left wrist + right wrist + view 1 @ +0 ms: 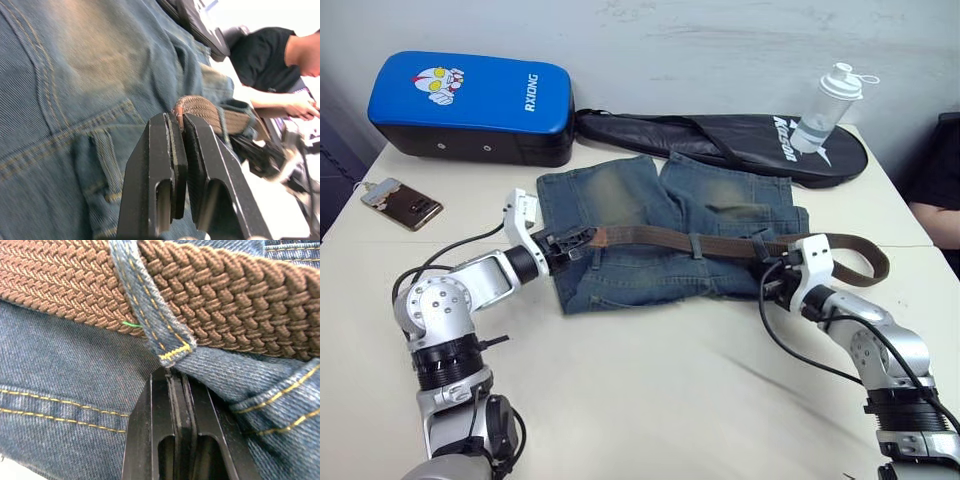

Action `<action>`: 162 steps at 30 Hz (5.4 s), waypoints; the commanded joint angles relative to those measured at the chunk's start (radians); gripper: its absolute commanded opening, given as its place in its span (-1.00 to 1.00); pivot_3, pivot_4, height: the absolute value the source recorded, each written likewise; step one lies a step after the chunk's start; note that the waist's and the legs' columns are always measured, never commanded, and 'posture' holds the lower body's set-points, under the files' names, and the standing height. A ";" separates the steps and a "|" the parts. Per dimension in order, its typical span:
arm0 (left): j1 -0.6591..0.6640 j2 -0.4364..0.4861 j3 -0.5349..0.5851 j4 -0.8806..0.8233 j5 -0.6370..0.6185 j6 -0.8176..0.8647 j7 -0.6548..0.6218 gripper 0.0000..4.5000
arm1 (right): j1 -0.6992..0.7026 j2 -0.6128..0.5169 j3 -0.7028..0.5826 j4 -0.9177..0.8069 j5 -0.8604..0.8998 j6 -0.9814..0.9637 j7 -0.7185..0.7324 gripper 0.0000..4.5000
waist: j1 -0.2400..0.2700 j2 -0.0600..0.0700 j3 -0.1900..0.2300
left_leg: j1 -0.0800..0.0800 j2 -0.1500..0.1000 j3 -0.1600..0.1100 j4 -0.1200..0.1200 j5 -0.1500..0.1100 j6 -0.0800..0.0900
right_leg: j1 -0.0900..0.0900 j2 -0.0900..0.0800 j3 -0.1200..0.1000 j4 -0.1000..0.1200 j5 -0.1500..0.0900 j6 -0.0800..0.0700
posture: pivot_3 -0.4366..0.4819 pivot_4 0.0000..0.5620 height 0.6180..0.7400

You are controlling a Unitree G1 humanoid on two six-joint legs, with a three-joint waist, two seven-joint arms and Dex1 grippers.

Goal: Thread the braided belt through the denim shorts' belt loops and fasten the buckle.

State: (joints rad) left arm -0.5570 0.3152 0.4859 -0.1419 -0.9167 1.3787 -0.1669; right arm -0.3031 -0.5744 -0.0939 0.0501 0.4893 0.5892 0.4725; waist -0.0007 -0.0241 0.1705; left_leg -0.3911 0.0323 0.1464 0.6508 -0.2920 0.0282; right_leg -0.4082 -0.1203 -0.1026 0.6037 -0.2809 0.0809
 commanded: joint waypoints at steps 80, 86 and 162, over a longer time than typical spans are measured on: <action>0.382 0.336 -0.461 -0.303 0.436 -0.775 -0.496 1.00 | -0.219 0.369 -0.421 -0.304 0.264 1.025 -0.017 0.98 | -0.001 0.015 0.012 | -0.016 0.005 0.000 0.001 0.008 0.002 | -0.022 0.004 -0.001 0.019 -0.006 -0.013 | -0.05 -0.47 1.00; 0.398 0.333 -0.451 -0.311 0.464 -0.773 -0.477 1.00 | -0.253 0.434 -0.421 -0.237 0.255 1.025 -0.119 0.98 | -0.012 0.015 0.012 | -0.015 0.005 0.002 0.001 0.009 0.004 | -0.021 0.005 0.000 0.019 -0.005 -0.013 | -0.05 -0.47 1.00; 0.434 0.353 -0.450 -0.292 0.512 -0.741 -0.466 1.00 | -0.251 0.633 -0.275 -0.059 0.396 0.715 -0.257 0.99 | -0.051 0.006 0.006 | -0.010 0.016 0.002 -0.003 0.009 -0.007 | -0.021 0.014 0.000 0.022 -0.009 -0.020 | -0.05 -0.47 1.00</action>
State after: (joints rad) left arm -0.1209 0.6631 0.0206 -0.4165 -0.4082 0.6516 -0.6270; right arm -0.5640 0.0761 -0.3334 0.0184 0.8657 1.2908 0.2443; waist -0.0515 -0.0181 0.1762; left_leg -0.4012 0.0472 0.1481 0.6481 -0.2829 0.0211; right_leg -0.4290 -0.1075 -0.1025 0.6260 -0.2904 0.0609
